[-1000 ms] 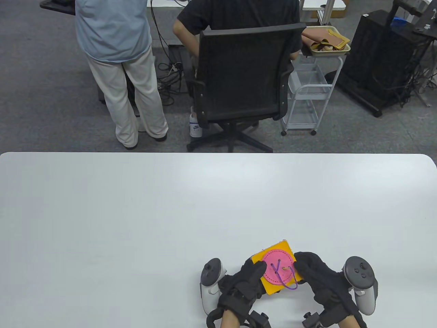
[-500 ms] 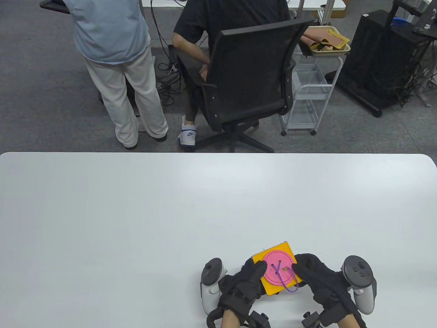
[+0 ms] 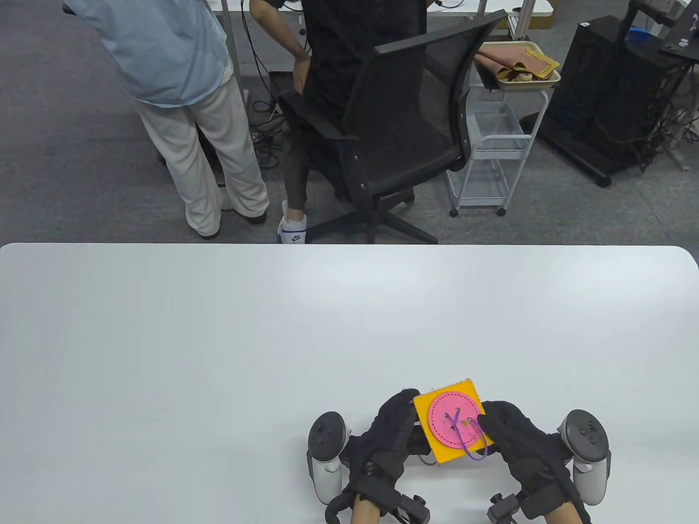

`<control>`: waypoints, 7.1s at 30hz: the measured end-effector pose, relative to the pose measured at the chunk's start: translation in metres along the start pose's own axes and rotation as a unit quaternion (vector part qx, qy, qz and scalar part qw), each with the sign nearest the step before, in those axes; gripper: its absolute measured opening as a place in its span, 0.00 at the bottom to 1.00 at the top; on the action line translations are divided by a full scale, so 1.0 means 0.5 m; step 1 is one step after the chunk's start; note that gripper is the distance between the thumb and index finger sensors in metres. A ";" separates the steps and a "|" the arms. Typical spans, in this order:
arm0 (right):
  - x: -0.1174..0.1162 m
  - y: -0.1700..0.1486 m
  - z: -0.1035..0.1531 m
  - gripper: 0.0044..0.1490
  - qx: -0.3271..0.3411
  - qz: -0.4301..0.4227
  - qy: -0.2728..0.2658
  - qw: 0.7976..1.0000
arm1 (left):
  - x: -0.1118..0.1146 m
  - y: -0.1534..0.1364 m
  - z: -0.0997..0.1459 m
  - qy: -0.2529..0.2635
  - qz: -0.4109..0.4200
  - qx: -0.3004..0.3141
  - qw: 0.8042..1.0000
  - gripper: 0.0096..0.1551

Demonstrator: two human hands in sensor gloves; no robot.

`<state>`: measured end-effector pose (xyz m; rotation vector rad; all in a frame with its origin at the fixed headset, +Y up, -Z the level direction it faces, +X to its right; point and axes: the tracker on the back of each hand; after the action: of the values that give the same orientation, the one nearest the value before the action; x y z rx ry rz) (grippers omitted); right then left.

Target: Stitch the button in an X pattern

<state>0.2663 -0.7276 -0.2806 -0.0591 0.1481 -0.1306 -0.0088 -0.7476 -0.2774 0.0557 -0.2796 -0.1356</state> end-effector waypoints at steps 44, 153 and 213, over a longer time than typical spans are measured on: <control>0.004 0.007 0.005 0.27 -0.005 -0.045 -0.006 0.999 | 0.069 0.025 -0.011 0.003 -0.295 0.062 0.954 0.20; -0.008 0.015 0.004 0.26 0.045 0.086 0.003 0.995 | -0.005 0.017 0.000 0.009 -0.163 -0.022 0.986 0.22; -0.031 -0.016 -0.003 0.47 0.023 0.144 0.004 0.989 | -0.034 -0.047 -0.026 0.089 -0.622 -0.261 0.733 0.35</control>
<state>0.2501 -0.7334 -0.2793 0.0096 0.1598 0.1549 -0.0244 -0.7682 -0.2963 -0.3230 0.0463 -1.5522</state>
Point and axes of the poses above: the tracker on the back of each hand, its own y axis roughly to the thumb side, its own z axis roughly from the fingertips to the wrist, x = y × z, and after that the axes turned 15 degrees about -z, right-handed
